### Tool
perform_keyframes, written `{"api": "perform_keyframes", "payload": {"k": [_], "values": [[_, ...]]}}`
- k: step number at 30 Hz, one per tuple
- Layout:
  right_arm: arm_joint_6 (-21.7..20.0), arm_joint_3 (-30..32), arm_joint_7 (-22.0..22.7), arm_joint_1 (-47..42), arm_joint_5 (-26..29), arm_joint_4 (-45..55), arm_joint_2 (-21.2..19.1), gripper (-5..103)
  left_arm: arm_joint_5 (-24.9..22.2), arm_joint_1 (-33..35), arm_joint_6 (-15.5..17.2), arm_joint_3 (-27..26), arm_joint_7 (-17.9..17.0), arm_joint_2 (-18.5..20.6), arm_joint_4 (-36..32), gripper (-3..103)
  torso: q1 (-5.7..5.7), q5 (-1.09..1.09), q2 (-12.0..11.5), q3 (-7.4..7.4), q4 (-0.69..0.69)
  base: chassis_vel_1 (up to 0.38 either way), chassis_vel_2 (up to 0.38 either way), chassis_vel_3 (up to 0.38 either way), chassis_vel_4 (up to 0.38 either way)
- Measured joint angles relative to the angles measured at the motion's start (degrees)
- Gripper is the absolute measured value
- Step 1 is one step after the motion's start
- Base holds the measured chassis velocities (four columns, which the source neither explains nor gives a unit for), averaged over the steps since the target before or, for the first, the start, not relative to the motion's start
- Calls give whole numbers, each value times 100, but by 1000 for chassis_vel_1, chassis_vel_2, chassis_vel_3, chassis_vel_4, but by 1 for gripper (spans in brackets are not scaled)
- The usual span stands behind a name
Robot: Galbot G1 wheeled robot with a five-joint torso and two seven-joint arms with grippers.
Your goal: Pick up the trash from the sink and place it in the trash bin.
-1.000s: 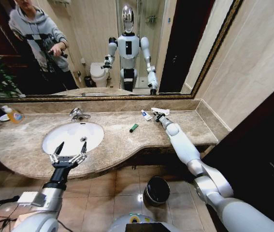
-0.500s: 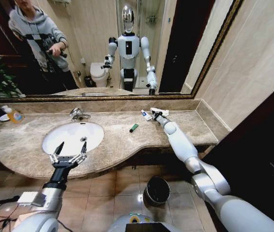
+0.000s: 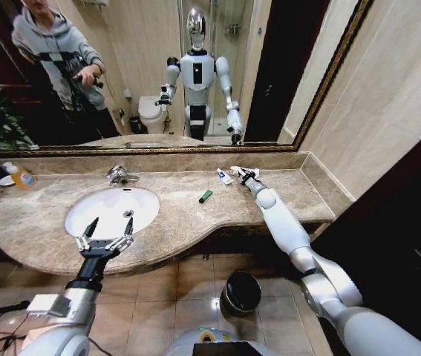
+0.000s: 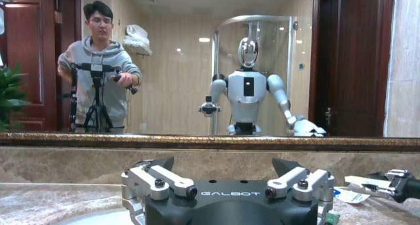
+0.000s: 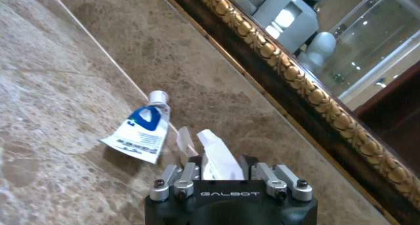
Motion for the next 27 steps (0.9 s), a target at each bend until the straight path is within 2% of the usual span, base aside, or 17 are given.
{"api": "perform_keyframes", "payload": {"k": [2, 3, 4, 6, 7, 10, 12, 13, 15, 16, 18, 27], "values": [[-4, -32, -22, -6, 10, -11, 37, 47, 0, 0, 0, 0, 0, 0, 0, 100, 0, 0, 0, 0, 0, 0, 0, 0, 0], [-4, -32, -22, -6, 10, -11, 37, 47, 0, 0, 0, 0, 0, 0, 0, 100, 0, 0, 0, 0, 0, 0, 0, 0, 0], [-7, -49, -37, -12, 15, -18, 69, 52, 0, 0, 0, 0, 0, 0, 0, 100, 0, 0, 0, 0, 0, 0, 0, 0, 0], [-8, -51, -44, -14, 26, -28, 90, 52, 0, 0, 0, 0, 0, 0, 0, 100, 0, 0, 0, 0, 0, 0, 0, 0, 0], [-8, -43, -46, -16, 58, -62, 137, 63, 0, 0, 0, 0, 0, 0, 0, 100, 0, 0, 0, 0, 0, 0, 0, 0, 0], [-3, -27, -41, -27, 70, -83, 169, 69, 0, 0, 0, 0, 0, 0, 0, 100, 0, 0, 0, 0, 0, 0, 0, 0, 0], [1, -27, -37, -53, 97, -54, 172, 80, 0, 0, 0, 0, 0, 0, 0, 100, 0, 0, 0, 0, 0, 0, 0, 0, 0], [1, -27, -37, -53, 97, -54, 172, 80, 0, 0, 0, 0, 0, 0, 0, 100, 0, 0, 0, 0, 0, 0, 0, 0, 0], [10, -25, -30, -69, 125, 6, 169, 91, 0, 0, 0, 0, 0, 0, 0, 100, 0, 0, 0, 0, 0, 0, 0, 0, 0], [10, -25, -30, -69, 125, 6, 169, 91, 0, 0, 0, 0, 0, 0, 0, 100, 0, 0, 0, 0, 0, 0, 0, 0, 0], [11, -28, -27, -77, 143, 33, 151, 99, 0, 0, 0, 0, 0, 0, 0, 100, 0, 0, 0, 0, 0, 0, 0, 0, 0], [11, -31, -18, 109, 143, -287, 273, 100, 0, 0, 0, 0, 0, 0, 0, 100, 0, 0, 0, 0, 0, 0, 0, 0, 0]]}}
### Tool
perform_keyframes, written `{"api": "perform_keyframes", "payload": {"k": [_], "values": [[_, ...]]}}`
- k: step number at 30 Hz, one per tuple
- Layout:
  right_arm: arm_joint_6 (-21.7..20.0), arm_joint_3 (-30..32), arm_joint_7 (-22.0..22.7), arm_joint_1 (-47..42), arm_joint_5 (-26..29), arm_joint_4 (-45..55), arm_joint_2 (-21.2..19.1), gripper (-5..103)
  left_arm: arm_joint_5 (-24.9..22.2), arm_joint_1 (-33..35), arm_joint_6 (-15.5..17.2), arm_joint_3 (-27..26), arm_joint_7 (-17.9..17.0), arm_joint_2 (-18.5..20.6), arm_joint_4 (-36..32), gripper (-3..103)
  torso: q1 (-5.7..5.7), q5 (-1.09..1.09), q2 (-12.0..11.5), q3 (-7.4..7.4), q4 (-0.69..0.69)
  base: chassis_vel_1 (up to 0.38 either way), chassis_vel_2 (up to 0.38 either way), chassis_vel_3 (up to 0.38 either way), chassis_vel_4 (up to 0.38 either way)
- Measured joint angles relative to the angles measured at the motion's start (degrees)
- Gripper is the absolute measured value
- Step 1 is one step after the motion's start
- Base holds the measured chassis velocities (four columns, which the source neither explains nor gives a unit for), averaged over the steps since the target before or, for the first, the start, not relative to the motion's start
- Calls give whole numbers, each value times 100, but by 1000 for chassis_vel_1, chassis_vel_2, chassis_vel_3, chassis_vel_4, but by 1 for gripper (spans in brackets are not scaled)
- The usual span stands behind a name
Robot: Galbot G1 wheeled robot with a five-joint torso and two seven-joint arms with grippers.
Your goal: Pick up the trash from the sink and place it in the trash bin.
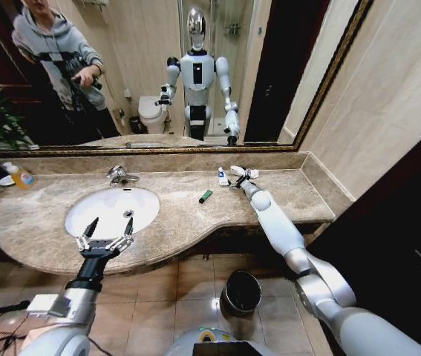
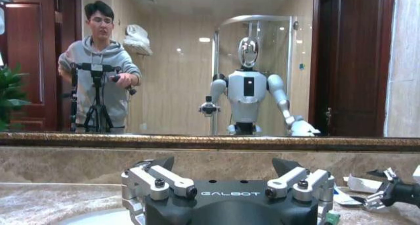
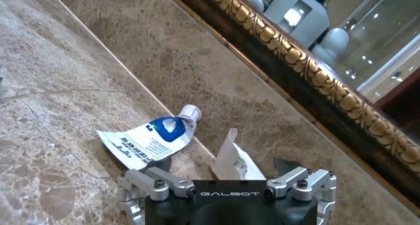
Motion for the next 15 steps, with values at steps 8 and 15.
{"api": "perform_keyframes", "payload": {"k": [8, 15], "values": [[142, 78, 26, 391, 6, -650, 212, 97, 0, 0, 0, 0, 0, 0, 0, 100, 1, -1, 0, 0, 0, 0, 0, 0, 0], [267, 100, -67, 469, 35, -846, 250, 71, 0, 0, 0, 0, 0, 0, 0, 100, 1, 0, 0, 0, 1, 0, 0, 0, 0]]}}
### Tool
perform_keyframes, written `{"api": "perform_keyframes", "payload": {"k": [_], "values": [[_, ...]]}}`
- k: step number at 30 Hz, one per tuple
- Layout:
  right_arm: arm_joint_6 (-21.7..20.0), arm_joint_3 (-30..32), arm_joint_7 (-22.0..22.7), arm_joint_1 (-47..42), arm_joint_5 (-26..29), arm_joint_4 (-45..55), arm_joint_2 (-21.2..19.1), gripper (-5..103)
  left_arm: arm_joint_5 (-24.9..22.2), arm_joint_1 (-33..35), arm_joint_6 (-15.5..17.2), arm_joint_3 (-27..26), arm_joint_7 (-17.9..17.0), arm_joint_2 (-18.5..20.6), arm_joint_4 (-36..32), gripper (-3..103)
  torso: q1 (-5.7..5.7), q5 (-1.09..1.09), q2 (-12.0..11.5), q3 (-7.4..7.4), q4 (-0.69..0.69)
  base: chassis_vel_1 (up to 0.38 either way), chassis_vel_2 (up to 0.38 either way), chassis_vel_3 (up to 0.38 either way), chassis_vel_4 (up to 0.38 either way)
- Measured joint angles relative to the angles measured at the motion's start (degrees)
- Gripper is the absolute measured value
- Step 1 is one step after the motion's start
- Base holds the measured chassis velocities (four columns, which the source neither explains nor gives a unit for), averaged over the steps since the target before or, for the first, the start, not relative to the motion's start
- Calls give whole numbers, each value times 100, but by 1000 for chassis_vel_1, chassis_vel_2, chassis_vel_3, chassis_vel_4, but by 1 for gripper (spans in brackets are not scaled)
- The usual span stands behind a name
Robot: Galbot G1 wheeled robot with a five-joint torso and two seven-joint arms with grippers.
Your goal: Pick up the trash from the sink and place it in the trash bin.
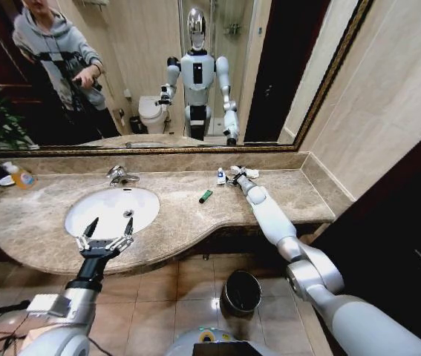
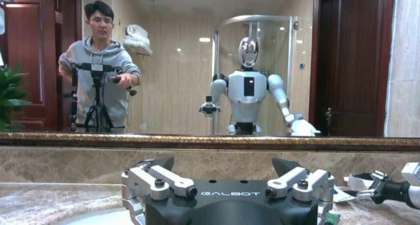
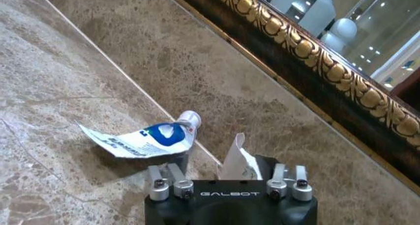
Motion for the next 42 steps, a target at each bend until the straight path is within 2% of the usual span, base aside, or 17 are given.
{"api": "perform_keyframes", "payload": {"k": [2, 3, 5, 8, 11, 12, 14, 17, 19, 27, 31, 33, 35, 38, 39, 41, 42], "values": [[25, 3, -2, 0, 48, -30, -23, 61, 0, 0, 0, 0, 0, 0, 0, 100, 0, 0, 0, 0, 0, 0, 0, 0, 0], [25, 3, -2, 0, 48, -30, -23, 61, 0, 0, 0, 0, 0, 0, 0, 100, 0, 0, 0, 0, 0, 0, 0, 0, 0], [30, 9, -2, -14, 66, -21, -43, 50, 0, 0, 0, 0, 0, 0, 0, 100, 0, 0, 0, 0, 0, 0, 0, 0, 0], [34, 10, -2, -52, 98, 18, -76, 44, 0, 0, 0, 0, 0, 0, 0, 100, 0, 0, 0, 0, 0, 0, 0, 0, 0], [36, 10, 5, -101, 163, 87, -116, 28, 0, 0, 0, 0, 0, 0, 0, 100, -1, 1, 0, 0, 0, 0, 0, 0, 0], [36, 10, 5, -101, 163, 87, -116, 28, 0, 0, 0, 0, 0, 0, 0, 100, -1, 1, 0, 0, 0, 0, 0, 0, 0], [33, 5, 8, -127, 208, 148, -149, 18, 0, 0, 0, 0, 0, 0, 0, 100, -1, 0, 0, 0, 0, 0, 0, 0, 0], [24, -4, 8, -160, 251, 211, -184, 12, 0, 0, 0, 0, 0, 0, 0, 100, -1, 0, 0, 0, 0, 0, 0, 0, 0], [14, -12, 9, -206, 299, 281, -221, 3, 0, 0, 0, 0, 0, 0, 0, 100, -1, 0, 0, 0, 0, 0, 0, 0, 0], [-36, -28, 21, -387, 512, 527, -406, 0, 0, 0, 0, 0, 0, 0, 0, 100, -1, 1, 0, 0, 0, 0, 0, 0, 0], [-152, -39, 15, -649, 753, 1029, -656, 0, 0, 0, 0, 0, 0, 0, 0, 100, -1, 1, 0, 0, 1, 0, 0, 0, 0], [-190, -36, 14, -996, 1148, 1639, -927, 0, 0, 0, 0, 1, 4, 0, 0, 100, -1, 2, 0, 0, 0, 0, 0, 0, 0], [-182, -25, 21, -1102, 1218, 1814, -1009, 0, 0, 0, 0, -1, -1, 0, 0, 100, -1, 2, 0, 0, 1, 0, 0, 0, 0], [-212, 122, 79, -1778, 1821, 3046, -1574, 0, 0, 0, 0, -1, -1, 0, 1, 100, -1, 2, 0, 0, -2, 0, 0, 0, 0], [-212, 122, 79, -1778, 1821, 3046, -1574, 0, 0, 0, 0, -1, -1, 0, 1, 100, -1, 2, 0, 0, -2, 0, 0, 0, 0], [-329, 271, 194, -2134, 2266, 3759, -1862, 0, 0, 0, 0, 1, 3, 0, 0, 100, -1, 3, 0, -1, -1, 0, 0, 0, 0], [-329, 271, 194, -2134, 2266, 3759, -1862, 0, 0, 0, 0, 1, 3, 0, 0, 100, -1, 3, 0, -1, -1, 0, 0, 0, 0]]}}
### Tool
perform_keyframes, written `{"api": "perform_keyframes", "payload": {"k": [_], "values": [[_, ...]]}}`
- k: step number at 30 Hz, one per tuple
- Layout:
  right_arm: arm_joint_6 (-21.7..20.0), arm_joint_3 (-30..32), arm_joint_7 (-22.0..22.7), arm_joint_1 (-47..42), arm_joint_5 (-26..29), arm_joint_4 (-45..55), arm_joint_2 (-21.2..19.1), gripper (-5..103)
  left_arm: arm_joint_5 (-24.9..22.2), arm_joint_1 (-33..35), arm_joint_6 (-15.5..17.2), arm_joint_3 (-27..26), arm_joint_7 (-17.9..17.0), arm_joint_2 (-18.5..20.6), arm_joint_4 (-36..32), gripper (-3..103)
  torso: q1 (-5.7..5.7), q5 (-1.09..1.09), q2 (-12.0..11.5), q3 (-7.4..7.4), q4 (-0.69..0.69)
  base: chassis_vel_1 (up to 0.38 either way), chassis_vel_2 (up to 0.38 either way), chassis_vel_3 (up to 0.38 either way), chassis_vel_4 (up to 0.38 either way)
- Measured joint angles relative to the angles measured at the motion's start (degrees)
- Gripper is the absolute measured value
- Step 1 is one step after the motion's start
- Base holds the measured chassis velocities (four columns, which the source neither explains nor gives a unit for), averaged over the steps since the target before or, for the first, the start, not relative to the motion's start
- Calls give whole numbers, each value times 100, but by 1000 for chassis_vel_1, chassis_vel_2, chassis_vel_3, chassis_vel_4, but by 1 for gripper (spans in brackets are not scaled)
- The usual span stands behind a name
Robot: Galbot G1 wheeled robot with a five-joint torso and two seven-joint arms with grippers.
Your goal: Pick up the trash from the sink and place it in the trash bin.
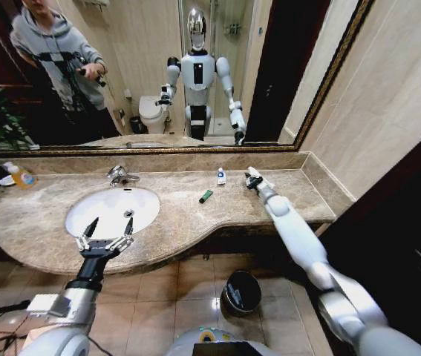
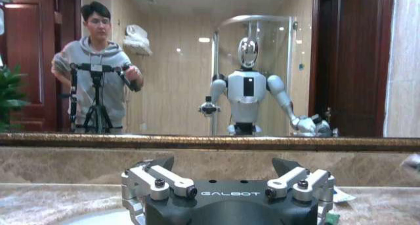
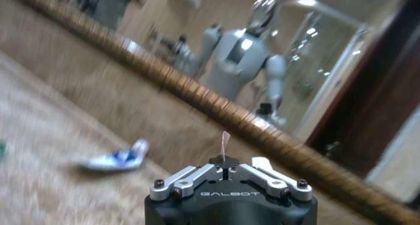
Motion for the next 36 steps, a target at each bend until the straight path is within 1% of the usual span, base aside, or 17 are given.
{"api": "perform_keyframes", "payload": {"k": [2, 4, 5, 6, 8, 13, 15, 17, 20, 21, 25, 26, 27, 29, 31, 34, 36], "values": [[114, 216, 148, -437, 629, 710, -283, 0, 0, 0, 0, 0, -1, 0, 0, 100, 0, -2, 0, 0, 1, 0, 0, 0, 0], [113, 484, 281, -894, 1014, 1268, -459, 0, 0, 0, 0, -1, -3, -1, 0, 100, 0, -1, 0, 0, 2, 0, 0, 0, 0], [81, 704, 371, -1237, 1282, 1656, -572, 0, 0, 0, 0, -1, -1, 0, 0, 100, 0, -2, 0, 0, -2, 0, 0, 0, 0], [81, 704, 371, -1237, 1282, 1656, -572, 0, 0, 0, 0, -1, -1, 0, 0, 100, 0, -2, 0, 0, -2, 0, 0, 0, 0], [57, 1039, 500, -1767, 1627, 2219, -654, 0, 0, 0, 0, 0, -1, 0, 0, 100, -1, -1, 0, -1, -1, 0, 0, 0, 0], [31, 1642, 578, -2498, 1929, 2918, -616, 0, 0, 0, 0, -2, -4, 0, 0, 100, 0, -4, 0, -1, 1, 0, 0, 0, 0], [24, 2074, 622, -3202, 2217, 3428, -490, 0, 0, 0, 0, -1, -3, 0, 0, 100, 0, -4, 0, 0, 1, 0, 0, 0, 0], [82, 2249, 610, -3551, 2273, 3584, -399, 0, 0, 0, 0, -1, -4, 0, 0, 100, 0, -2, 0, -1, 0, 0, 0, 0, 0], [239, 2539, 554, -4029, 2269, 3763, -203, 0, 0, 0, 0, -1, -3, 0, 0, 100, -1, -1, 0, -1, -1, 0, 0, 0, 0], [363, 2719, 534, -4345, 2232, 3878, -26, 0, 0, 0, 0, -1, -4, -1, 1, 100, -1, -2, 0, -1, 0, 0, 0, 0, 0], [685, 2934, 462, -4981, 1879, 4019, 371, 0, 0, 0, 0, -1, -2, 0, 0, 100, 0, -4, 1, 0, -2, 0, 0, 0, 0], [892, 2810, 446, -5076, 1565, 3921, 462, 0, 0, 0, 0, -1, -2, 0, 0, 100, -1, -5, 1, -1, -3, 0, 0, 0, 0], [892, 2810, 446, -5076, 1565, 3921, 462, 0, 0, 0, 0, -1, -2, 0, 0, 100, -1, -5, 1, -1, -3, 0, 0, 0, 0], [1188, 2604, 433, -5307, 1067, 3769, 643, 0, 0, 1, 0, -1, -3, 0, 0, 100, 1, 0, 0, 0, 4, 0, 0, 0, 0], [1255, 2564, 430, -5439, 990, 3769, 715, 0, 0, 0, 0, -1, -3, 0, 0, 100, 1, -3, 0, 0, 4, 0, 0, 0, 0], [1519, 2440, 379, -5857, 726, 3770, 1126, 0, 0, 0, 0, -1, -3, 0, 0, 100, 1, -3, 0, 0, 0, 0, 0, 0, 0], [1603, 2400, 366, -5942, 656, 3741, 1241, 0, 0, 0, 0, -1, -2, 0, 0, 100, 0, -3, 0, 0, 0, 0, 0, 0, 0]]}}
